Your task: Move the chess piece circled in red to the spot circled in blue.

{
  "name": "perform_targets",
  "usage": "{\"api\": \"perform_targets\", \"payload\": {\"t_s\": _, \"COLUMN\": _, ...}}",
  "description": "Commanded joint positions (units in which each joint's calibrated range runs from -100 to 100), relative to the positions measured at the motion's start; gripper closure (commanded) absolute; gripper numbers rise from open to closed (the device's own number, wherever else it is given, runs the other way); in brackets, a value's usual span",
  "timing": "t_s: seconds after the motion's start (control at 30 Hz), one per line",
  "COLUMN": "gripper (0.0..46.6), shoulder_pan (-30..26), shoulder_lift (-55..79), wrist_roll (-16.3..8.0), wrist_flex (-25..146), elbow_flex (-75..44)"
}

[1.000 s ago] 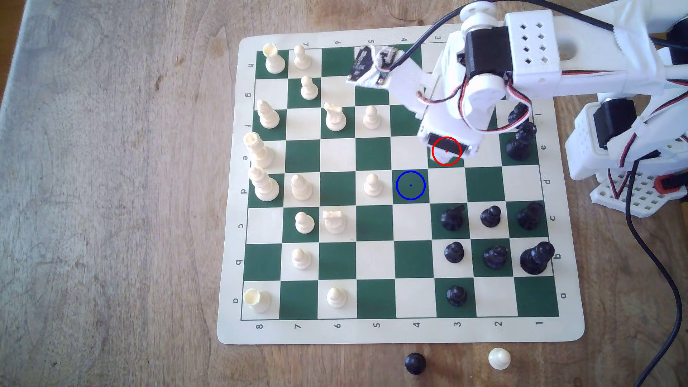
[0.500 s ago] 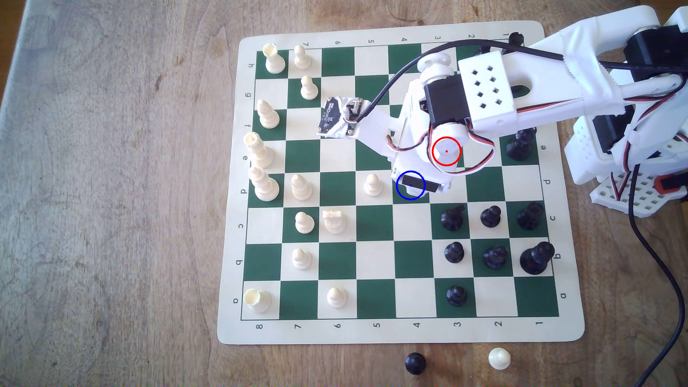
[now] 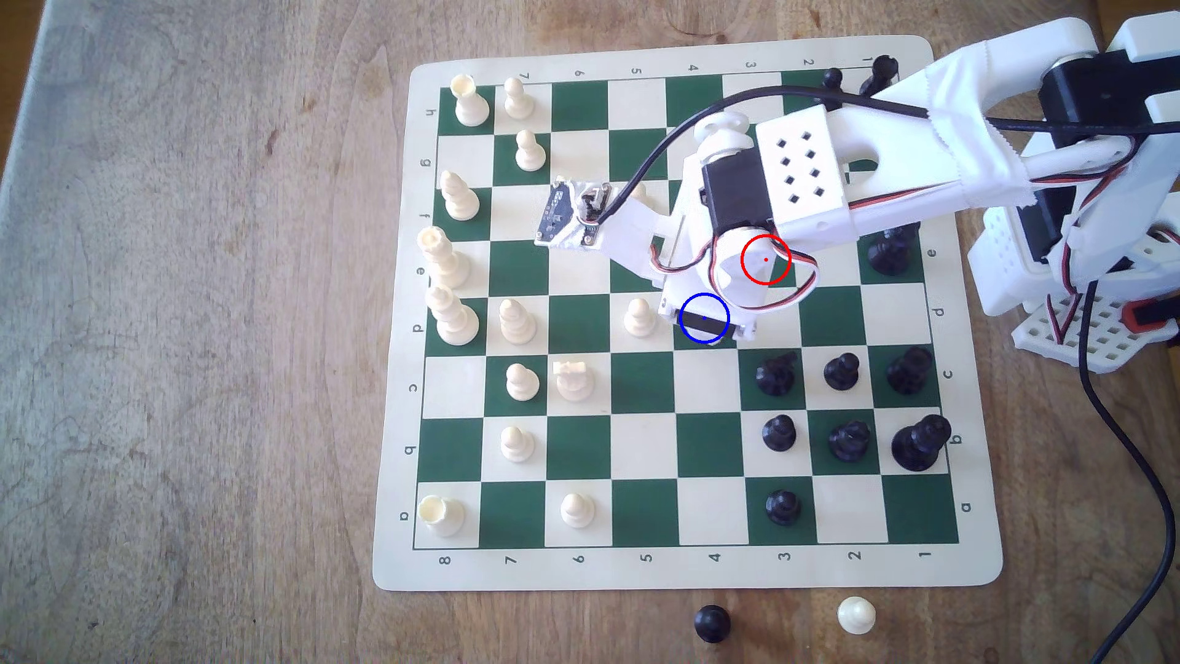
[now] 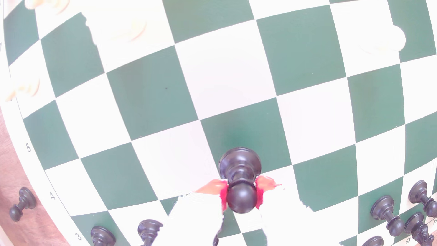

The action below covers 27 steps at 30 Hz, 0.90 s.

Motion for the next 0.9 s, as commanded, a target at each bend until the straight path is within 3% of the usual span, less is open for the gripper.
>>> {"api": "perform_targets", "payload": {"t_s": 0.0, "gripper": 46.4, "shoulder_pan": 0.42, "shoulder_lift": -0.31, "wrist_roll": 0.05, "wrist_flex": -0.62, "elbow_flex": -5.24}}
{"api": "perform_targets", "payload": {"t_s": 0.87, "gripper": 46.4, "shoulder_pan": 1.28, "shoulder_lift": 3.08, "wrist_roll": 0.05, "wrist_flex": -1.93, "elbow_flex": -5.24}}
